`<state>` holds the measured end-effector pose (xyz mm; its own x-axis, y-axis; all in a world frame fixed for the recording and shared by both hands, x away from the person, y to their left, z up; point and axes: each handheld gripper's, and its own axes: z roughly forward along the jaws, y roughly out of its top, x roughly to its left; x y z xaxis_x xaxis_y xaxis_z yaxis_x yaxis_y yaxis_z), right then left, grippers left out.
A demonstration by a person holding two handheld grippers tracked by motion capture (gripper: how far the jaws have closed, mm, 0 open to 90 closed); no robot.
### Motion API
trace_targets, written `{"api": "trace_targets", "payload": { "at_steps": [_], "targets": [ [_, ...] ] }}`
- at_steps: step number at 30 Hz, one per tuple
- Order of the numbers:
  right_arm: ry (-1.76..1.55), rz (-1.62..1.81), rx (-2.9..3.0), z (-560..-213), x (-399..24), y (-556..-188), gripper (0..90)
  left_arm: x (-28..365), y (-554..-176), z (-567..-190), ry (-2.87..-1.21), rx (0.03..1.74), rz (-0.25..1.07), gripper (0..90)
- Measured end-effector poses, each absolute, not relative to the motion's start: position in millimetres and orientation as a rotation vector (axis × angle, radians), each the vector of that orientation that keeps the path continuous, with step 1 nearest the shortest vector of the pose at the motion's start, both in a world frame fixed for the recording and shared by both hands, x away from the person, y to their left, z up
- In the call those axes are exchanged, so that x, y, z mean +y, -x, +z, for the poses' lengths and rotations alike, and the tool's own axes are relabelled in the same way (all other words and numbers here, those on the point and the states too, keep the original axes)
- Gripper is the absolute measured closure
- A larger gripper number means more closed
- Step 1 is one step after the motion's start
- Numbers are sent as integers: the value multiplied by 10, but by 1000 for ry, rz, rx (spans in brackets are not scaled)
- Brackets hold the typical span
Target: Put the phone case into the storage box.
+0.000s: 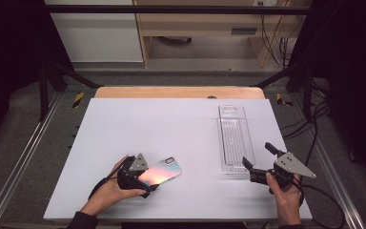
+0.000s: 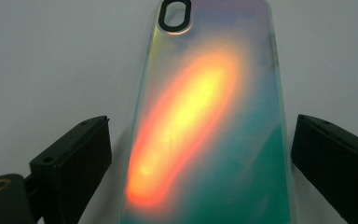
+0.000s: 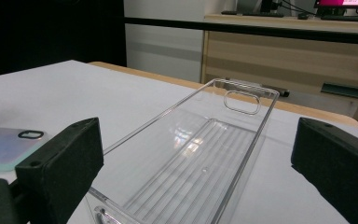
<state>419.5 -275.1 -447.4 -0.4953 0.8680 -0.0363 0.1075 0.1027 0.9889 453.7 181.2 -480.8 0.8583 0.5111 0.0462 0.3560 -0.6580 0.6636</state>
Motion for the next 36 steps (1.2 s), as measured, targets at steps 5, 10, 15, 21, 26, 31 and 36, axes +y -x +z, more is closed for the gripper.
{"api": "trace_targets", "payload": {
  "at_steps": [5, 10, 15, 21, 26, 31, 36],
  "targets": [
    [-963, 1453, 1713, -4470, -2755, -4190, 26, 1837, -4488, -4836, -2328, 639, 281, 113],
    [-958, 1450, 1718, -4472, -2744, -4191, 26, 1839, -4446, -4842, -2305, 664, 295, 158],
    [-961, 1455, 1715, -4471, -2751, -4192, 26, 1829, -4432, -4838, -2253, 705, 306, 166],
    [-962, 1453, 1717, -4470, -2742, -4189, 27, 1801, -4462, -4747, -2165, 716, 374, 167],
    [-961, 1447, 1723, -4473, -2741, -4194, 27, 1746, -4535, -4656, -2062, 720, 443, 166],
    [-987, 1460, 1730, -4467, -2730, -4190, 30, 1751, -4544, -4618, -1972, 739, 534, 166],
    [-1031, 1472, 1753, -4390, -2625, -4201, 33, 1789, -4501, -4580, -1911, 741, 571, 166]
  ]
}}
